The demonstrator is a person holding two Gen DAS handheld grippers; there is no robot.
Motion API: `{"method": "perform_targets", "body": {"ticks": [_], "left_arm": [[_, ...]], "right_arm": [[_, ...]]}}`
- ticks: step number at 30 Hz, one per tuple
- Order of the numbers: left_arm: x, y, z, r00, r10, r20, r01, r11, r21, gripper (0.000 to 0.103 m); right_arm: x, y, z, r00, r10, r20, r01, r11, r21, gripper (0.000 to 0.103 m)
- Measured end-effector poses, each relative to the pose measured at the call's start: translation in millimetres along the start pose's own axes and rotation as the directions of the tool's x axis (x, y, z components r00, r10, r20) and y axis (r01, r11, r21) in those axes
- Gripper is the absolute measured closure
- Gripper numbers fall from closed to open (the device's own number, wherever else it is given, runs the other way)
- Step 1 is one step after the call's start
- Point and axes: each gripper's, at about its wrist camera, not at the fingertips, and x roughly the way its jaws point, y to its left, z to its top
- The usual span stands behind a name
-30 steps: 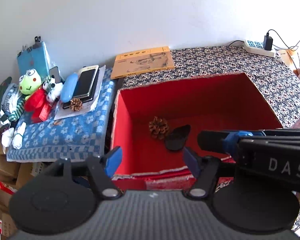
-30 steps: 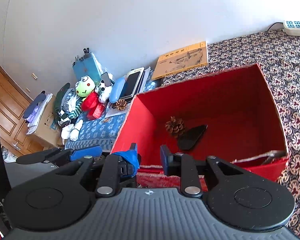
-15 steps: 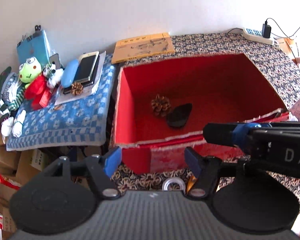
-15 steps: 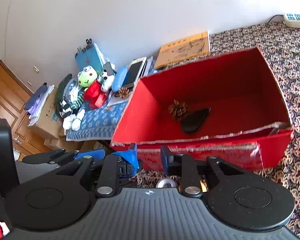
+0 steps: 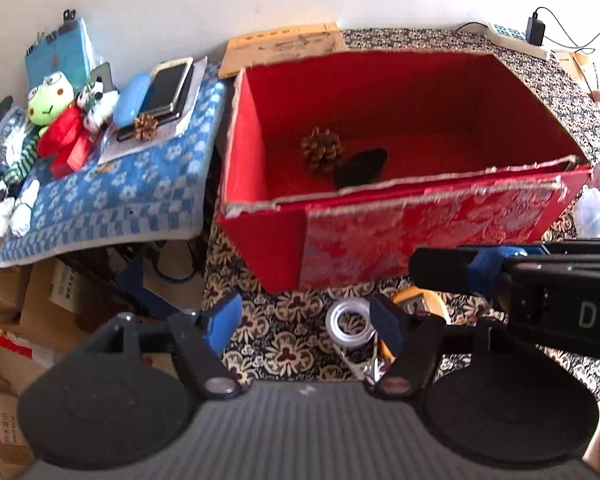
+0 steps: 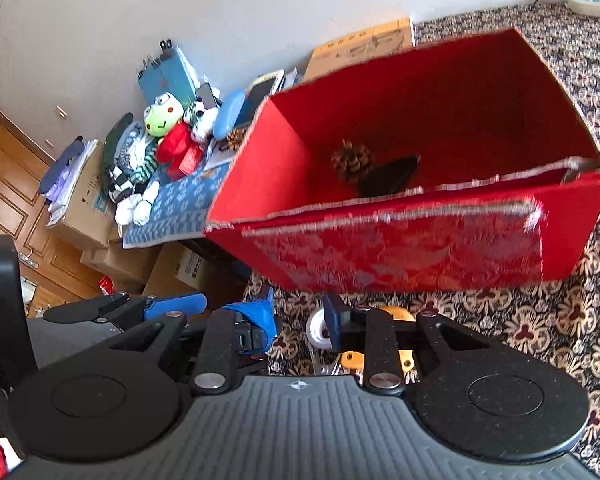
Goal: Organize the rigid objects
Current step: 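Withdraw the left tool toward the tape roll and tape measure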
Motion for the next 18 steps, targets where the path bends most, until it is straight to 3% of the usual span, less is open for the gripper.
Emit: {"method": "perform_targets", "body": {"ticks": [9,14,18], "left_arm": [[16,27,-33,0.997,-0.076,-0.013,0.075,0.995,-0.068,0.027],[20,36,-60,0.986,-0.168,0.010,0.168,0.984,-0.066,0.017],[24,31,-74,0.970,-0.243,0.003,0.243,0.969,-0.044,0.017]], "right_arm": [[12,-16,-20,0.997,-0.043,-0.066,0.044,0.999,0.022,0.092],[20,-25,-35,0.992,-0.045,-0.117,0.051,0.997,0.053,0.092],[26,-29,-38,0.989,-0.063,-0.134,0.070,0.996,0.051,0.092]]}}
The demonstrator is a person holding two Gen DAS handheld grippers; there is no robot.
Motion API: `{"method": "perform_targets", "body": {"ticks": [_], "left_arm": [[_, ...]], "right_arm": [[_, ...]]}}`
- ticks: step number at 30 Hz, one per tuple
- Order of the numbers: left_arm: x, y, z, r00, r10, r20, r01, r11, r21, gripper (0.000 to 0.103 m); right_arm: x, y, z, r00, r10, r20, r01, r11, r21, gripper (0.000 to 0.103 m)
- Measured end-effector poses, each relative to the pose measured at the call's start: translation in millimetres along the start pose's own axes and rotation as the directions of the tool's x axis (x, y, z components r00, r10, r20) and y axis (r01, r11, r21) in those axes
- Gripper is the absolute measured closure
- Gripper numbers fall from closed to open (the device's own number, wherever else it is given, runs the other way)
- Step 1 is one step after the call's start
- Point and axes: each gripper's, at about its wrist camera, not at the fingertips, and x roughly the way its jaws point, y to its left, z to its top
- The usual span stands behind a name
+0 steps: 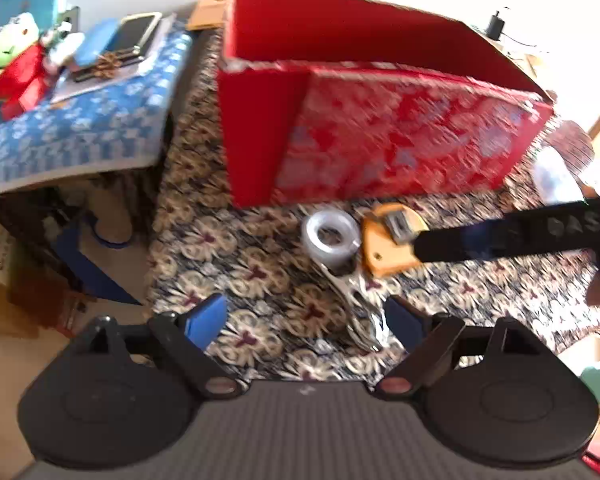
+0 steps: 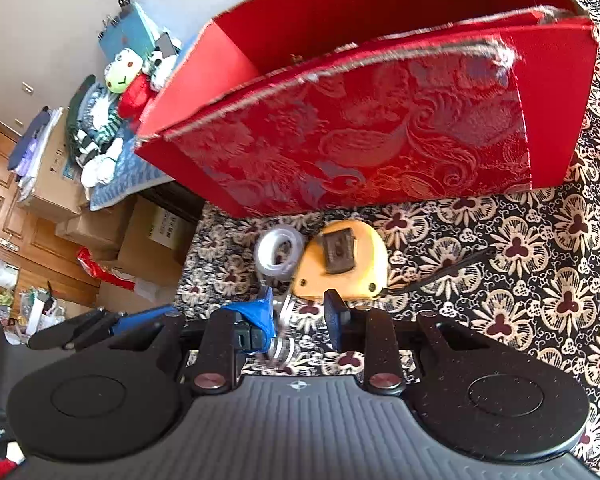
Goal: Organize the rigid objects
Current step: 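Withdraw the left tool toward the tape roll and tape measure, then grasp the silver metal spring clip beside the tape measure with the right tool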
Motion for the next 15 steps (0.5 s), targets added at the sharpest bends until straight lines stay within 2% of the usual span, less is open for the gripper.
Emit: {"method": "perform_targets", "body": {"ticks": [4,6,9,15], "left_arm": [[9,0,-9,0.998,-0.059,-0.023,0.058,0.998,-0.018,0.017],[13,-4,-11,0.998,-0.064,-0.030,0.063,0.998,-0.021,0.017],[18,-8,-8,0.997,-0.071,-0.036,0.071,0.997,-0.020,0.017],[32,-21,-5,0.996,-0.080,-0.050,0.080,0.997,-0.004,0.019]], "right_arm": [[3,-6,1,1.000,-0.001,-0.010,0.002,1.000,0.005,0.092],[3,-10,4,1.000,-0.007,-0.014,0.007,1.000,0.001,0.091],[6,-13,8,0.999,0.032,-0.039,-0.032,0.999,0.004,0.091],[25,-10,2,0.988,0.078,-0.132,-0.077,0.997,0.010,0.091]]}}
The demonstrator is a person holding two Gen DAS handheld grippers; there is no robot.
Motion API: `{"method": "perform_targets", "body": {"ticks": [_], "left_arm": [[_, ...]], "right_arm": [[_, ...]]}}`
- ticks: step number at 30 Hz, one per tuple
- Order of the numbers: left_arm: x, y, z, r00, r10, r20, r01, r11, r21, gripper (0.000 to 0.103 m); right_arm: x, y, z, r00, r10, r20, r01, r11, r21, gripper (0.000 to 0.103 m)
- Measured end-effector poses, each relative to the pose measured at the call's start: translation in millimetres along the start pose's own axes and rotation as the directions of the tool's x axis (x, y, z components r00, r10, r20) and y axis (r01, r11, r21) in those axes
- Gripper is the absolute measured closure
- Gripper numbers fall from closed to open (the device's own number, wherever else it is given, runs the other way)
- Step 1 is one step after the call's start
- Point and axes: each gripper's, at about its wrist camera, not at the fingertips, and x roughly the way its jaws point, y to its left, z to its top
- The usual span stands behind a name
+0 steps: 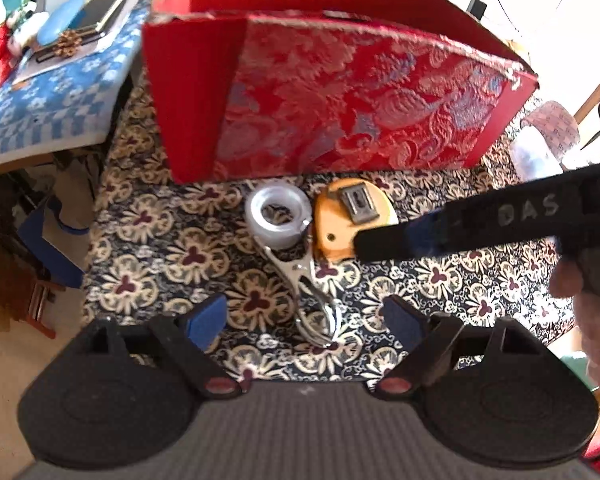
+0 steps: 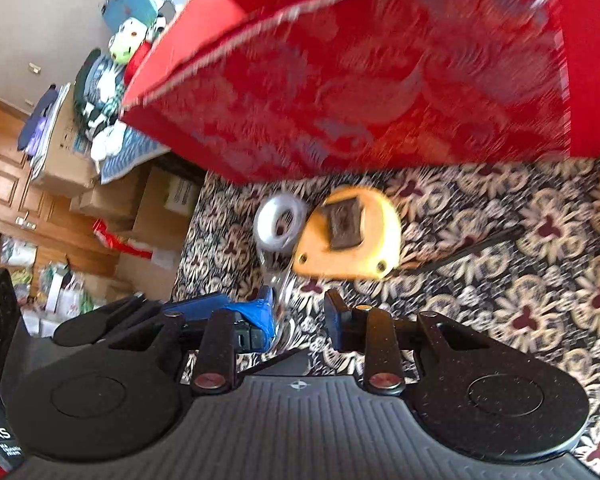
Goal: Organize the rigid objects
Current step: 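Grasp the silver metal spring clip beside the tape measure with the right tool, then carry the clip into the red box beside the black object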
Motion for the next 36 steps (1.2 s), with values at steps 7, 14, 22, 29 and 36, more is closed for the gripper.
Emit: {"method": "perform_targets", "body": {"ticks": [7,14,22,29,36], "left_arm": [[16,-5,-1,0.999,-0.008,-0.032,0.008,1.000,-0.008,0.047],[17,-1,0,1.000,-0.002,-0.010,0.002,1.000,-0.006,0.071],[16,2,1,1.000,0.000,-0.006,0.000,1.000,0.007,0.084],[7,15,0,0.999,-0.044,0.006,0.044,0.998,-0.046,0.084],[-11,14,-5,0.998,-0.060,0.014,0.060,0.998,-0.001,0.084]], "right_arm": [[9,5,-1,0.999,0.020,-0.033,-0.020,1.000,-0.012,0.091],[16,4,1,0.998,0.043,-0.042,-0.042,0.999,0.025,0.091],[24,2,5,0.996,0.076,-0.049,-0.073,0.995,0.074,0.091],[23,-5,7,0.987,0.146,-0.074,-0.134,0.980,0.149,0.092],[2,-1,2,0.980,0.192,-0.059,-0.183,0.974,0.131,0.096]]}}
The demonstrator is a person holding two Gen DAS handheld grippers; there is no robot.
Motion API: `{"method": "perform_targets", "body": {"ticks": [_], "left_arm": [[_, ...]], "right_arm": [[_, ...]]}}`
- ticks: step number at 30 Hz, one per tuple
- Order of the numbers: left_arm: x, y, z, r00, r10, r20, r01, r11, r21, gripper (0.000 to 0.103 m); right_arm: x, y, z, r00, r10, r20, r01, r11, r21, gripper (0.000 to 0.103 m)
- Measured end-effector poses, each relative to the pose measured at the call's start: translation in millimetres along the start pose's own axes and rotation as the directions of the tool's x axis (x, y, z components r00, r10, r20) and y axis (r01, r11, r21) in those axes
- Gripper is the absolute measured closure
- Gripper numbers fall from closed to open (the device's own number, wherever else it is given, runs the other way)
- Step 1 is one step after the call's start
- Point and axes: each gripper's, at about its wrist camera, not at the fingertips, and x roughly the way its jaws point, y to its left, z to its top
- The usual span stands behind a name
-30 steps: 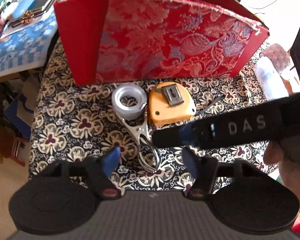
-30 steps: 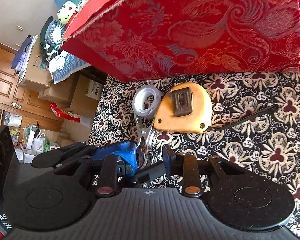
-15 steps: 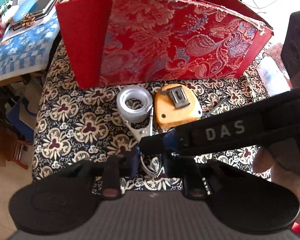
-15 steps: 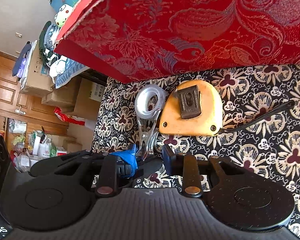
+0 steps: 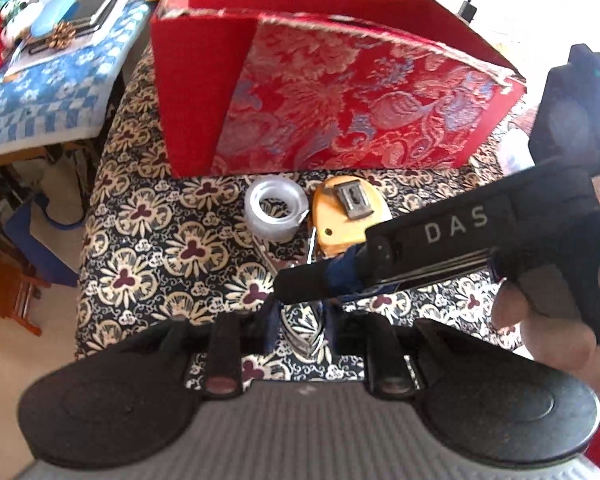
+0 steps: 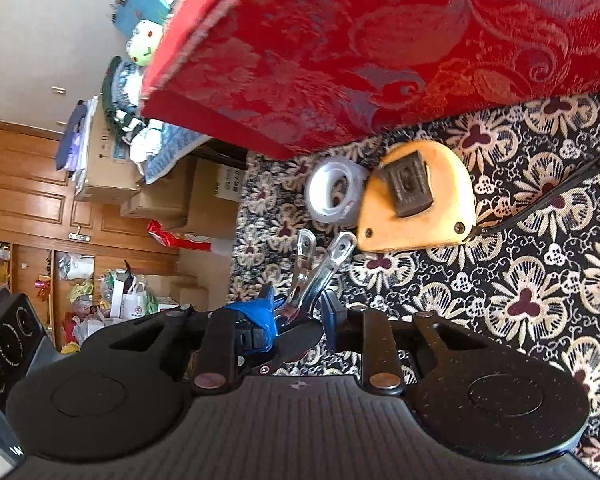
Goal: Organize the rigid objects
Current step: 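Carry the clip into the red box beside the black object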
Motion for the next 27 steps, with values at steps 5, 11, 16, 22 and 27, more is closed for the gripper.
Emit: {"method": "perform_targets", "body": {"ticks": [5,11,16,22,27], "left_arm": [[-19,-11,3,0.999,-0.028,0.033,0.027,0.999,0.047,0.084],[-38,-31,26,0.990,-0.093,0.103,0.078,0.987,0.138,0.085],[-54,-55,53,0.971,-0.161,0.174,0.116,0.963,0.245,0.085],[-64,-80,97,0.941,-0.227,0.252,0.134,0.931,0.338,0.085],[-54,-87,141,0.930,-0.234,0.282,0.118,0.919,0.375,0.085]], "right_arm": [[-29,4,-3,0.997,0.015,0.081,-0.013,1.000,-0.022,0.097],[-78,12,1,0.974,0.023,0.225,-0.012,0.999,-0.049,0.097],[-114,24,15,0.938,0.013,0.346,0.023,0.995,-0.099,0.097],[-142,36,52,0.899,-0.013,0.437,0.093,0.982,-0.162,0.098],[-146,36,95,0.895,-0.045,0.444,0.141,0.972,-0.186,0.098]]}}
